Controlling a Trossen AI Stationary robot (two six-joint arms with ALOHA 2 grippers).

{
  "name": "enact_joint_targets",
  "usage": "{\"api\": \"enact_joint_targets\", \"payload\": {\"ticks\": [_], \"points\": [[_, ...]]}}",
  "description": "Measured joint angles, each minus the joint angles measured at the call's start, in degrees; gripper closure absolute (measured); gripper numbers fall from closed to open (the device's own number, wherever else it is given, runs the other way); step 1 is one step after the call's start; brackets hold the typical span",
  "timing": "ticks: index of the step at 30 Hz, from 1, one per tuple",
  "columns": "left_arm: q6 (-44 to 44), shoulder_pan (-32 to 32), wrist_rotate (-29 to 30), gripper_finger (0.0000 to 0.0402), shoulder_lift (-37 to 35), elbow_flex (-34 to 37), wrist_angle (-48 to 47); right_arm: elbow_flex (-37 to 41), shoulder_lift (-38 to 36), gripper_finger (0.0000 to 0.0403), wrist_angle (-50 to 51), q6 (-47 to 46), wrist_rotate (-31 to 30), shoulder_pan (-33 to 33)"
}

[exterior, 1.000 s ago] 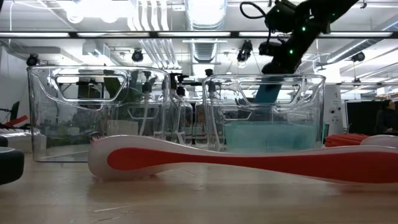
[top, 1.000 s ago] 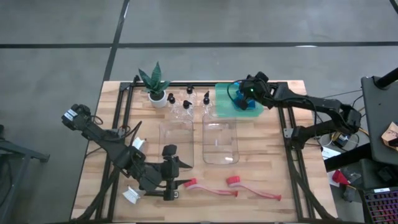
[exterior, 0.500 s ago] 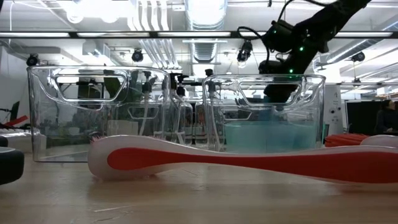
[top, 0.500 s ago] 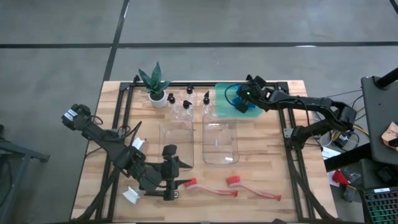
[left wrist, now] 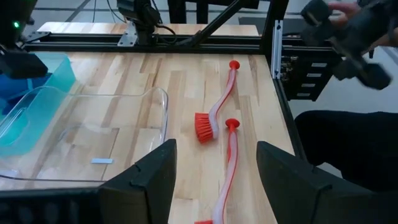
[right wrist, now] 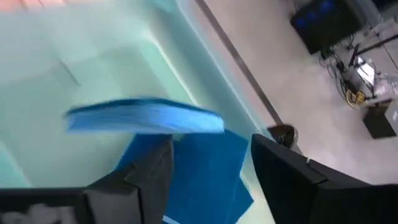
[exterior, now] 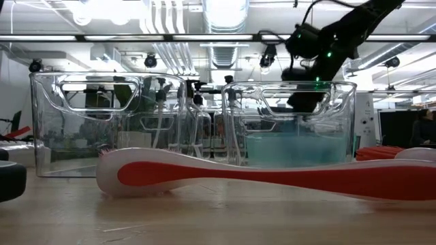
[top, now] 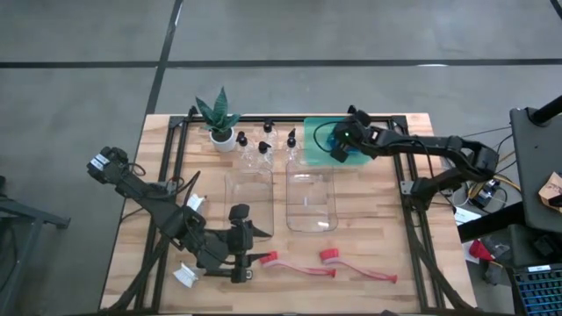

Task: Pick & Place Kitchen Sink Supplies
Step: Put the blue sponge into the green bin, then put the red dish brush into the right transparent bin

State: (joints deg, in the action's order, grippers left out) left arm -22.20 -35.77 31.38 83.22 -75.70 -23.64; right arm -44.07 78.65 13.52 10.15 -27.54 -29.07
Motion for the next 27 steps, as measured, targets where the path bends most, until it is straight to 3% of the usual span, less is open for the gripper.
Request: {"api": "enact_joint_targets", "payload": {"ticks": [10, 17, 20, 27], "points": [[0.2, 0.0, 0.0, 0.0188, 0.0, 0.0, 0.0, 0.0, -14.0, 0.0153, 0.5, -2.7, 3.5, 1.5], [1.6, 0.0, 0.0, 0.0189, 0.0, 0.0, -0.1, 0.0, -23.5, 0.0160, 1.5, -9.9, 17.4, 2.8], [1.6, 0.0, 0.0, 0.0188, 0.0, 0.0, -0.2, 0.0, -26.0, 0.0168, 1.5, -11.6, 20.3, 5.0], [1.6, 0.0, 0.0, 0.0188, 0.0, 0.0, -0.4, -0.1, -29.9, 0.0181, 1.4, -13.5, 20.6, 14.7]]}}
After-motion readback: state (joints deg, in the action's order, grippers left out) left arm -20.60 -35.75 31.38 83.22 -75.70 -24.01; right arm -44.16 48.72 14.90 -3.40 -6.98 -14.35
